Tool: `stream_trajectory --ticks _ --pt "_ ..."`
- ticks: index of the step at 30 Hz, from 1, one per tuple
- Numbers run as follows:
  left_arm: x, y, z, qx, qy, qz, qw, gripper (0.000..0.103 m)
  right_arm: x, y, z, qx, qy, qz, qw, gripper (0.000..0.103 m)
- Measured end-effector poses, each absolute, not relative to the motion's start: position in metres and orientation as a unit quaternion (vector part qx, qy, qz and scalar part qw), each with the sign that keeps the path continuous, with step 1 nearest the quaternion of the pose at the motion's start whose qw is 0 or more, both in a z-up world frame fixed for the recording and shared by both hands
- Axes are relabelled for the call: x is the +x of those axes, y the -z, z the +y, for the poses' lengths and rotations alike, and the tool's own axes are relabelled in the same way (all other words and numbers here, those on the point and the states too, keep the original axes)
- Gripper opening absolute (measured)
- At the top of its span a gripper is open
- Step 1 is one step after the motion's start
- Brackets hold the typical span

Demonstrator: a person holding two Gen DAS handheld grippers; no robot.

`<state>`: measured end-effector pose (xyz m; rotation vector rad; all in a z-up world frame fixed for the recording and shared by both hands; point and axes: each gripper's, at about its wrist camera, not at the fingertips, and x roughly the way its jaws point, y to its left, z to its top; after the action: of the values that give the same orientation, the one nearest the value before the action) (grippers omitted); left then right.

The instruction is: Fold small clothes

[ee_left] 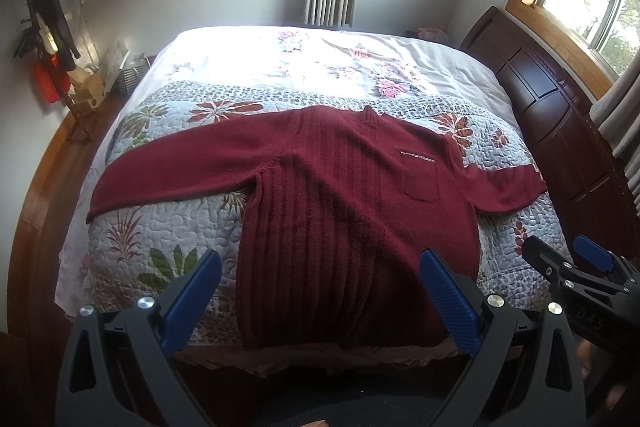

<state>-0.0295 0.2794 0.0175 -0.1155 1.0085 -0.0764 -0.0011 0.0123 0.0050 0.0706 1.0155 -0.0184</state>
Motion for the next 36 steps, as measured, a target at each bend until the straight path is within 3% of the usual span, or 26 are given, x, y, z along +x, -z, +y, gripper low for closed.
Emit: stream_trajectory --ticks 36 --pt "-0.0267 -0.0129 0.2835 -0.058 0.036 0.483 0.873 0.099 -0.0009 0.0001 0.0159 0.035 0.009 0.490 0.871 0.100"
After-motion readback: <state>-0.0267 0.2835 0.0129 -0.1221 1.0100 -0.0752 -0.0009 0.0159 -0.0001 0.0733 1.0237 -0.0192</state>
